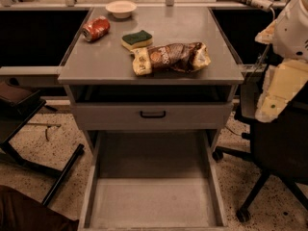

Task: Place brown chip bag into middle drawer

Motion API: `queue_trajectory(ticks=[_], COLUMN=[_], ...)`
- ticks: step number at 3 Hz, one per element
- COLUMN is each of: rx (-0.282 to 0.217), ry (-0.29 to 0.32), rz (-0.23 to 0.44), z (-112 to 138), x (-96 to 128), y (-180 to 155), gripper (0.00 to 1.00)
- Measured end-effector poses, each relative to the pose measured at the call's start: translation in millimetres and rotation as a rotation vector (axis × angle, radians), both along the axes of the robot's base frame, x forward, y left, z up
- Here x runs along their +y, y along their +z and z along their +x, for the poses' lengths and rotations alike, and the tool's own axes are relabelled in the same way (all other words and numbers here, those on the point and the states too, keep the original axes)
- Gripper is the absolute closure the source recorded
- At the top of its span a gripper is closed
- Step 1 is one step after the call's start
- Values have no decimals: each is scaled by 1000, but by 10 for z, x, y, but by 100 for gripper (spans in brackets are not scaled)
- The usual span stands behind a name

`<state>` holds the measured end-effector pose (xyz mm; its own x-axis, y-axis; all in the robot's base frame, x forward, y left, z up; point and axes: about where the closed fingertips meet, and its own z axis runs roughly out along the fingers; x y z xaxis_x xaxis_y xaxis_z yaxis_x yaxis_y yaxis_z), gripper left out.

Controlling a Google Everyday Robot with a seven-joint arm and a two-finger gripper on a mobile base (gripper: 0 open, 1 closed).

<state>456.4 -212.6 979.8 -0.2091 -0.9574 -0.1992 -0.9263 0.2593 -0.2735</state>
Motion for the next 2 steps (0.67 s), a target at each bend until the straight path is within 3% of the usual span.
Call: queue_trajectory(ticks=[2], rx=[-141], ry=[-71], rz=[40], z=[1058], x=[159], y=[-26], gripper=[0])
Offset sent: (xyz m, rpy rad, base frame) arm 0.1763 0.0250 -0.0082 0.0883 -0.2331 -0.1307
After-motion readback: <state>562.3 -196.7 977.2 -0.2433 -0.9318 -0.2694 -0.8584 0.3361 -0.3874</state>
